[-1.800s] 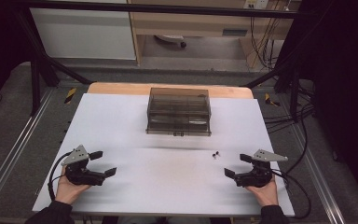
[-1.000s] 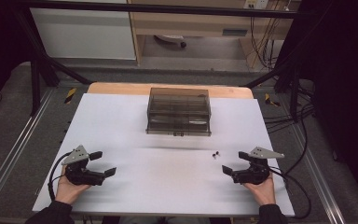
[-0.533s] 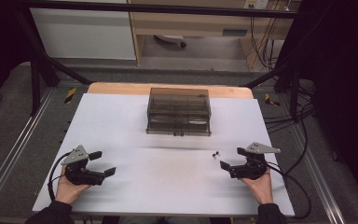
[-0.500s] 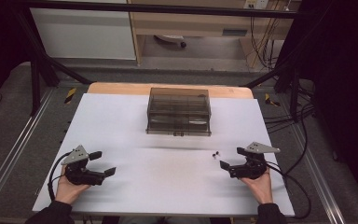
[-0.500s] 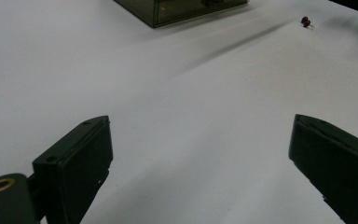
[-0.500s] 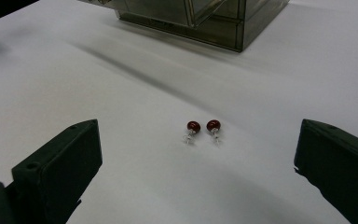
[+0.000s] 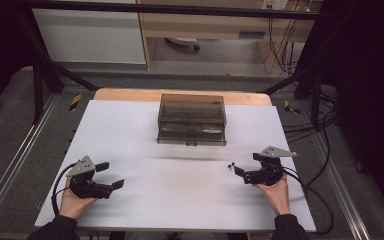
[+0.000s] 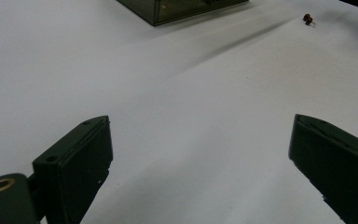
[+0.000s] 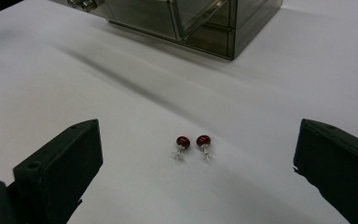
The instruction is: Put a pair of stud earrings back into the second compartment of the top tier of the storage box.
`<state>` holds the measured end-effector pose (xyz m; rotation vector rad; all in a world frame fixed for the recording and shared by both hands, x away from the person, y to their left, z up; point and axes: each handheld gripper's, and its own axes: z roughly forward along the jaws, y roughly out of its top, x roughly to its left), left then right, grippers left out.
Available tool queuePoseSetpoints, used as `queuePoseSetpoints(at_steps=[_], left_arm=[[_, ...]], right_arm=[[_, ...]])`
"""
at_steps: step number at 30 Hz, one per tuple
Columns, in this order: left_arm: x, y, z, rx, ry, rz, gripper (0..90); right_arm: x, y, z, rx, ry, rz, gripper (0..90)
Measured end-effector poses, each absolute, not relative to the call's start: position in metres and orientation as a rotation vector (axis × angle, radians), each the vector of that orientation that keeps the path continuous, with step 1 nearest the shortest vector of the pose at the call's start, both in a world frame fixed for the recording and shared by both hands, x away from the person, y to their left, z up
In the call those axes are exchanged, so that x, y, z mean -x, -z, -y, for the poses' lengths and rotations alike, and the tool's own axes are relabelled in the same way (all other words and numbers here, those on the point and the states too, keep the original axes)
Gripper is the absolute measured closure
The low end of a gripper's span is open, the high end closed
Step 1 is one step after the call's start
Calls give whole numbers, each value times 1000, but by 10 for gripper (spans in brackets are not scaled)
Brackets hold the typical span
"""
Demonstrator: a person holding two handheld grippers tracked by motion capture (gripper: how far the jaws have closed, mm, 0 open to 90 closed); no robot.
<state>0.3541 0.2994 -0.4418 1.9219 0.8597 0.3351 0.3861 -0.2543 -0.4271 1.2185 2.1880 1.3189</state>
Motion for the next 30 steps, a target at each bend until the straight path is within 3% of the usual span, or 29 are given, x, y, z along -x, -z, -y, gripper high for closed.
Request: queuePoseSetpoints(at_steps=[17, 25, 26, 30], left_arm=[[-355, 443, -300, -1919, -330, -869, 58], [-355, 443, -300, -1922, -328, -870, 58], [-355, 443, -300, -1921, -327, -869, 59], [-355, 443, -300, -1920, -328, -868, 59]], right_arm=[[-416, 433, 244, -1240, -1229, -2197, 71], [-423, 442, 241, -1253, -1196, -2209, 193], [-424, 444, 240, -1256, -1179, -2228, 253], [-424, 446, 239, -1254, -1147, -2246, 350]])
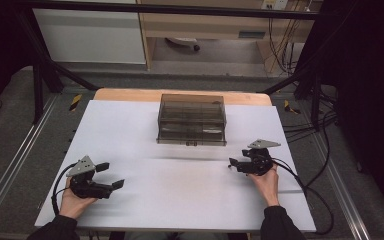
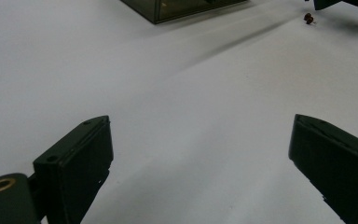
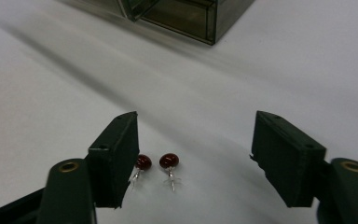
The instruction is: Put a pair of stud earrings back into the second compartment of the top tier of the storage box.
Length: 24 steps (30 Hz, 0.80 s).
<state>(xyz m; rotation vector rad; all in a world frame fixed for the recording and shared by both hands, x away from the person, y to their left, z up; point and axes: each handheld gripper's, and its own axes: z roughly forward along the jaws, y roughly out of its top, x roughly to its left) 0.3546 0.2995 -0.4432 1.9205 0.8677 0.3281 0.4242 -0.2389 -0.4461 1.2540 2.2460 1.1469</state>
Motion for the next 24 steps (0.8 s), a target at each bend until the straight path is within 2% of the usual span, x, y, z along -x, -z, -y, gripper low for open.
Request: queuePoseSetpoints(at_steps=[9, 24], left_arm=[[-354, 443, -300, -1918, -329, -866, 59], [-354, 443, -300, -1921, -331, -868, 59]], right_arm=[[-419, 450, 247, -1282, -1167, -2295, 530], [-416, 457, 241, -1228, -1160, -2350, 685]])
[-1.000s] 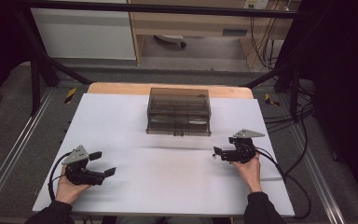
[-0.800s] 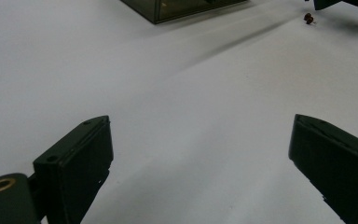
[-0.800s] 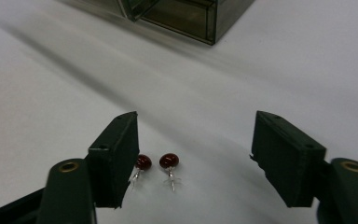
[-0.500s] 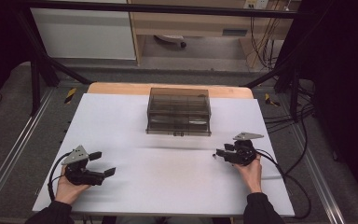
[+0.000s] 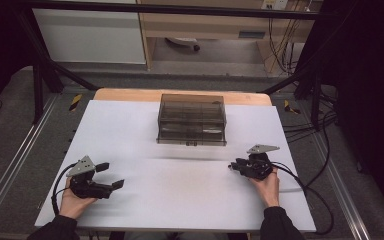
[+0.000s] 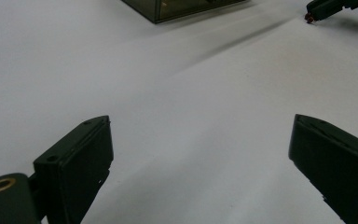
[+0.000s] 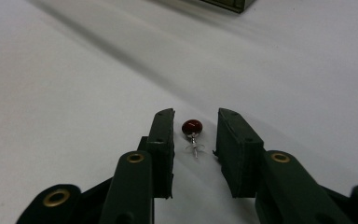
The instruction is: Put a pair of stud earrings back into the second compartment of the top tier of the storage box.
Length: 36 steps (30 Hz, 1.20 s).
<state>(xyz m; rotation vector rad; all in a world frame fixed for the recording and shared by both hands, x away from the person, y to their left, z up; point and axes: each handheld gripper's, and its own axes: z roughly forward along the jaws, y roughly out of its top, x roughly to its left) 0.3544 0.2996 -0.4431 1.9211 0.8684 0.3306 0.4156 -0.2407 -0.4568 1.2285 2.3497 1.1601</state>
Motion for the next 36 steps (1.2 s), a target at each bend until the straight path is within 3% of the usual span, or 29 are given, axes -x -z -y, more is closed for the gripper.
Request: queuePoseSetpoints(at_steps=[12, 36], left_arm=[[-354, 443, -300, -1919, -331, -869, 59], [-354, 443, -300, -1921, -332, -869, 60]], right_arm=[[-415, 458, 240, -1205, -1153, -2346, 806], [-405, 439, 251, -1254, -1228, -2296, 825]])
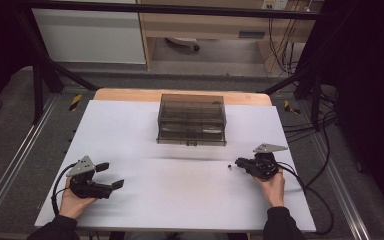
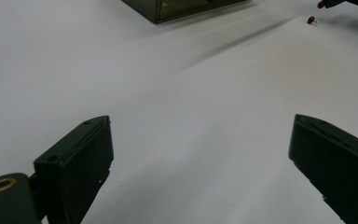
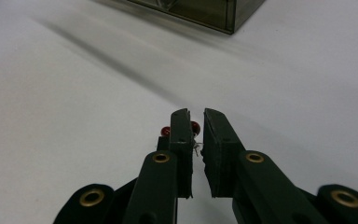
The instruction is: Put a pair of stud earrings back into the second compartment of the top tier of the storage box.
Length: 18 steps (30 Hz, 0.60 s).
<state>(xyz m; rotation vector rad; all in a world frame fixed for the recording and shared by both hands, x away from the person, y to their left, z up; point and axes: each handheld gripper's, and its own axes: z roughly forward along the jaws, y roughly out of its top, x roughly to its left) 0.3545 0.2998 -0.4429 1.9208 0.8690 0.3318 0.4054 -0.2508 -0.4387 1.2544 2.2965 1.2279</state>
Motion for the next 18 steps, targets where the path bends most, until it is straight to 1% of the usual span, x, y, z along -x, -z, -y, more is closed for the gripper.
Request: queuePoseSetpoints(at_steps=[18], left_arm=[[-355, 443, -300, -1922, -333, -873, 60]], right_arm=[[-391, 407, 238, -1195, -1258, -2314, 826]])
